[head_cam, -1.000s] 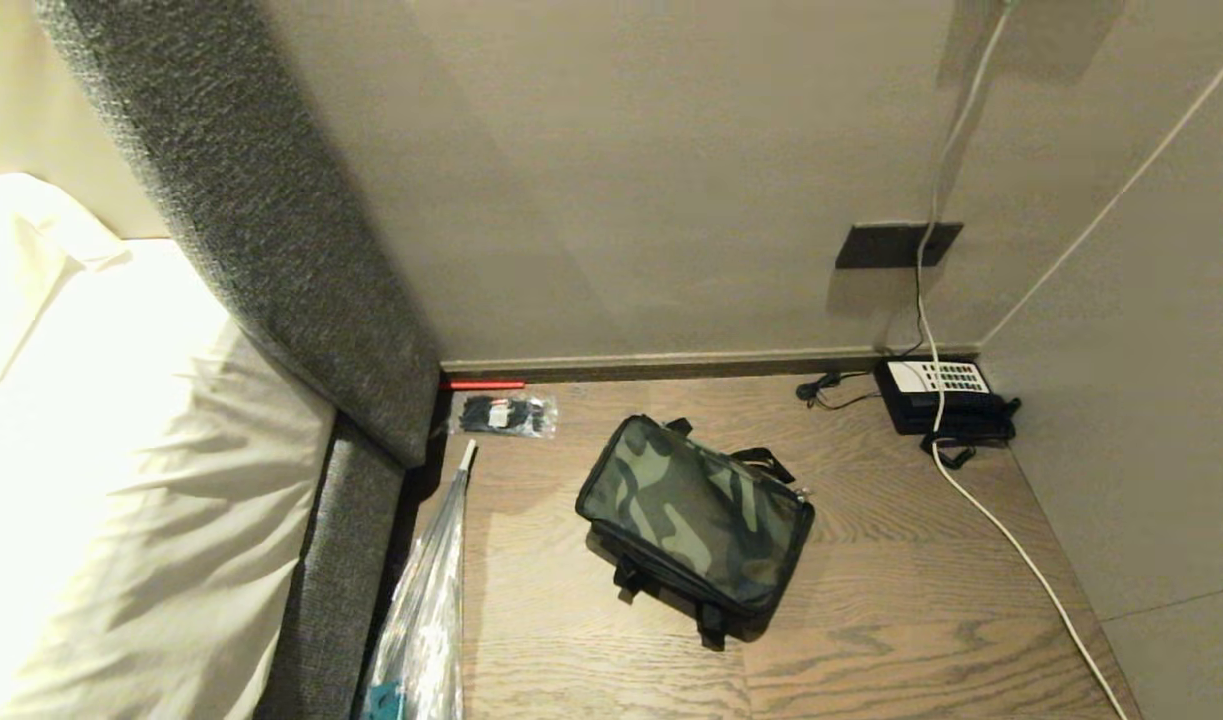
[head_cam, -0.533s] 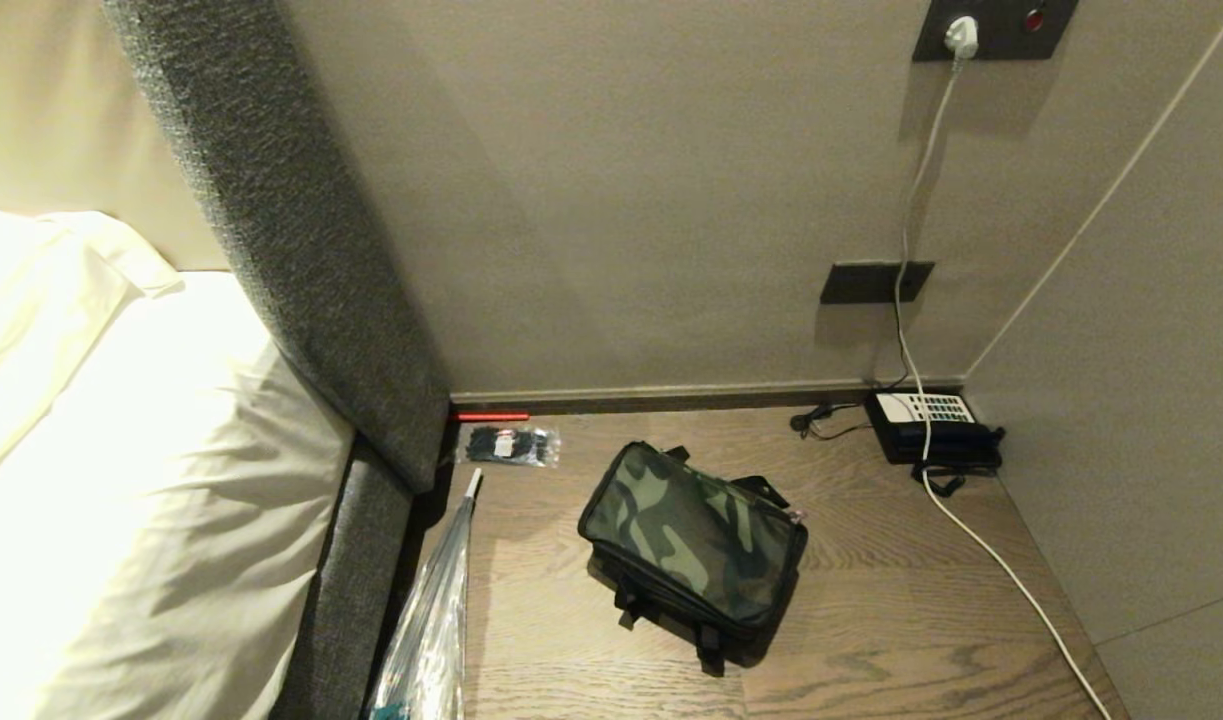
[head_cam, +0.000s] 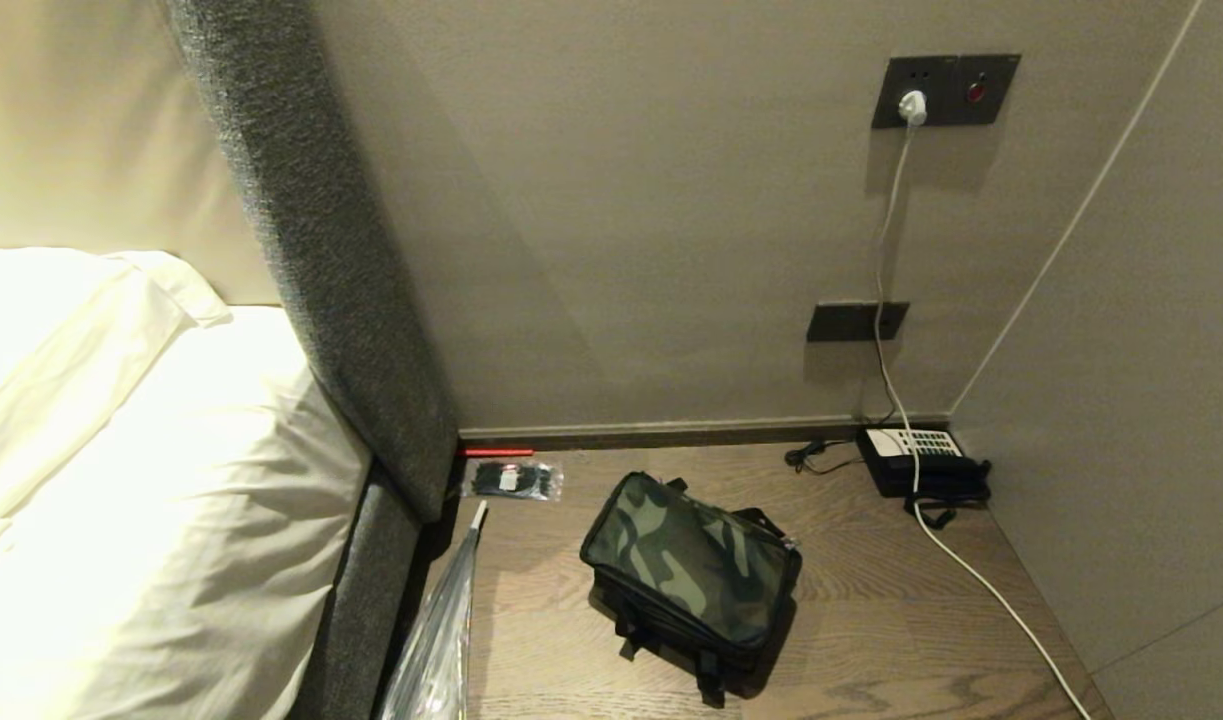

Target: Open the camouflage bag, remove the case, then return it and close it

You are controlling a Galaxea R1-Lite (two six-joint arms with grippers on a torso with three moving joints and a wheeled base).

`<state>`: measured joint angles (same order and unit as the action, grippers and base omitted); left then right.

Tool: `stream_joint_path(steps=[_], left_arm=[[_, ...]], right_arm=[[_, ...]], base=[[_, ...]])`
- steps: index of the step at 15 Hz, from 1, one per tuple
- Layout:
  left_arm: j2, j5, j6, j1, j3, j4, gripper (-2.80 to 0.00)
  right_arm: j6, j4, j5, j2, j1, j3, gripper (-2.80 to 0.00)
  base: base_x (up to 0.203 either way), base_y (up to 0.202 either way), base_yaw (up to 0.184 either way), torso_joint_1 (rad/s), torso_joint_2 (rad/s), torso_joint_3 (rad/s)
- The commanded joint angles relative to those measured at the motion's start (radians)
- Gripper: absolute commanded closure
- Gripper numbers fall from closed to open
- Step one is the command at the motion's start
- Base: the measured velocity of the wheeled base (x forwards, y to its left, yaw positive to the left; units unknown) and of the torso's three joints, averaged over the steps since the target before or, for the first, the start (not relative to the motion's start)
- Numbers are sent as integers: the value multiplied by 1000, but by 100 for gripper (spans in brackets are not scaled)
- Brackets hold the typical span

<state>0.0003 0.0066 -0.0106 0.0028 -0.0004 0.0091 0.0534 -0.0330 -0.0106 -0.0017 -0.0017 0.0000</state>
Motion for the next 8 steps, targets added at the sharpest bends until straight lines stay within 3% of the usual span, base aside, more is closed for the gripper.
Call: stream_joint_path(steps=[1,8], left_arm=[[0,0,0,0,0,0,0],[0,0,3,-1,0,0,0]], right_arm=[[0,-1,0,-18,0,14,0],[0,-1,0,-18,0,14,0]], base=[[0,0,0,2,2,198],[0,0,0,1,2,201]])
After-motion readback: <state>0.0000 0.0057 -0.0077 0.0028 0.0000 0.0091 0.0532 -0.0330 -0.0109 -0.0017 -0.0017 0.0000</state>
